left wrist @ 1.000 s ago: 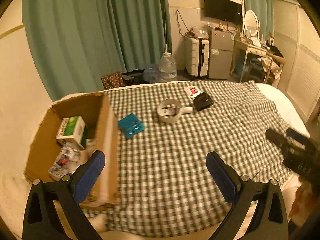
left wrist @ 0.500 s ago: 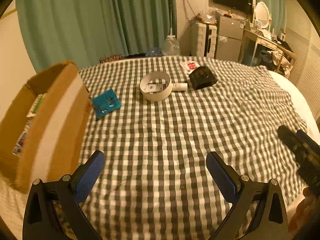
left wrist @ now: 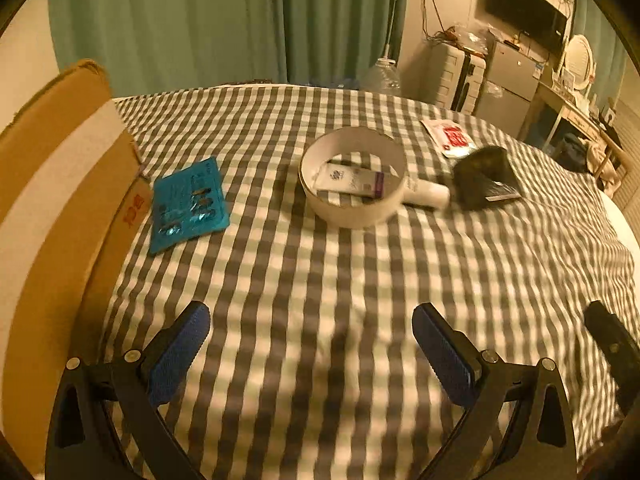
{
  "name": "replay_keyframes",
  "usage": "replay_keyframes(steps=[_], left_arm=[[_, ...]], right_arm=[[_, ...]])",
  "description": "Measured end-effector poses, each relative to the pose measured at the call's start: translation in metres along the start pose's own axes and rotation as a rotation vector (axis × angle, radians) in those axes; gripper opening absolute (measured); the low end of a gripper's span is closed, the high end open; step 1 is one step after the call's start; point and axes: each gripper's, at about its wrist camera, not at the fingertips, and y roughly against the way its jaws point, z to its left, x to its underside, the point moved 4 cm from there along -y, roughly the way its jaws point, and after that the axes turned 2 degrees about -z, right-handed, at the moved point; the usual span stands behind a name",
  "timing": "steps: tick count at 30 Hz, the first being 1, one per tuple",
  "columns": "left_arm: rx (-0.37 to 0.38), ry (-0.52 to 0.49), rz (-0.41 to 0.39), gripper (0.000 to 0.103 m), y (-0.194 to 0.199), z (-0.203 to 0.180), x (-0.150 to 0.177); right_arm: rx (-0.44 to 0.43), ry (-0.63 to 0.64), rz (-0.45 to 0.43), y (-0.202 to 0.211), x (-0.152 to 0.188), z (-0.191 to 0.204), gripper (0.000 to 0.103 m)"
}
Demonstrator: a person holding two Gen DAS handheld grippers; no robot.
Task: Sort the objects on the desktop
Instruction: 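Move both grippers back toward the white tape roll and black pouch, then lower the left gripper onto the white tape roll while the right reaches the black pouch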
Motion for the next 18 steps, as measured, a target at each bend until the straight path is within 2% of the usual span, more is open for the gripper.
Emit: replay_keyframes(steps=[4, 7, 12, 16, 18], left_arm=[[-0.029, 0.011, -0.035, 0.103, -0.015, 0.001, -0.014], [-0.012, 0.032, -0.070, 0.103, -0.020, -0.002, -0.022], [0.008, -0.032, -0.125, 0.103, -0.033, -0.023, -0.034], [0.033, -0.021, -0.125, 0.103, -0.050, -0.031, -0.044], [0.040, 0.007, -0.095, 0.103, -0.062, -0.033, -0.047]], right_arm=[[-0.011, 0.024, -0.014, -0.014, -0.009, 0.001, 0.093], [-0.013, 0.048, -0.013, -0.029, -0.015, 0.002, 0.093], [-0.014, 0.111, -0.013, -0.052, -0.022, 0.009, 0.093], [-0.026, 0.150, -0.011, -0.069, -0.027, 0.019, 0.093], [-0.032, 0.179, -0.022, -0.074, -0.032, 0.024, 0.093]])
